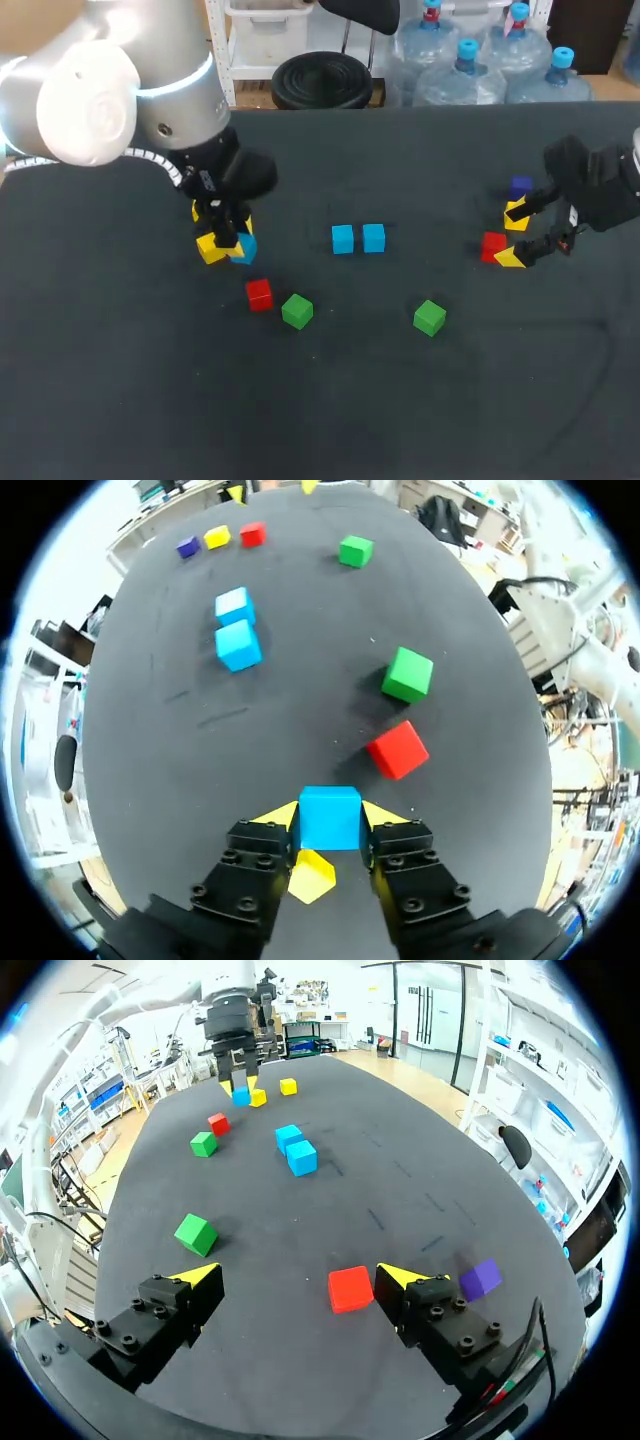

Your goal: Place the blue cubes, place green cubes on the blue cubes, place the yellow cubes on the green cubes, then place the red cubes on the yellow cubes, and place purple cube on the red cubes.

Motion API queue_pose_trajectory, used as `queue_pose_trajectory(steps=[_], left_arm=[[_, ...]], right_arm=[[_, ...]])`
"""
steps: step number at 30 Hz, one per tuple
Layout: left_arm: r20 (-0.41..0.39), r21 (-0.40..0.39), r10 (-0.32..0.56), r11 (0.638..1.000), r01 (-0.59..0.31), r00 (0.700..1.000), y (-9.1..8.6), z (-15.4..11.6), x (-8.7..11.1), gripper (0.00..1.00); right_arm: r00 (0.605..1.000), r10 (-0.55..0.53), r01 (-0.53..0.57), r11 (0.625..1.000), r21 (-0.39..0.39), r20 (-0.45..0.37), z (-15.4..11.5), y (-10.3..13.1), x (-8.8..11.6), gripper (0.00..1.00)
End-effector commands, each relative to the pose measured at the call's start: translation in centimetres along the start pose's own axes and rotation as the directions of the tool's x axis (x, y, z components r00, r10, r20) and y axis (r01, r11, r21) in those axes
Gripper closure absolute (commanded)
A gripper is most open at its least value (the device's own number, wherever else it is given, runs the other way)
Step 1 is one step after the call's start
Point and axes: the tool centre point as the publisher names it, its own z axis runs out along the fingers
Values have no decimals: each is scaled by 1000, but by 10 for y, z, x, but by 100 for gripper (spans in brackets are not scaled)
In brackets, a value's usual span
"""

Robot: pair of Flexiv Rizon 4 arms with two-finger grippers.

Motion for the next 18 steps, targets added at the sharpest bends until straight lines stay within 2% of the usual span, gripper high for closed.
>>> queue_pose_trajectory(steps=[1, 18], left_arm=[[6, 2, -38, 999, 38, 999, 11, 1, -5, 100], [6, -16, -194, 981, 194, 981, 41, 9, -32, 100]], right_arm=[[1000, 0, 0, 1000, 0, 0, 1, 0, 0, 0], [1000, 0, 0, 1000, 0, 0, 1, 0, 0, 0]])
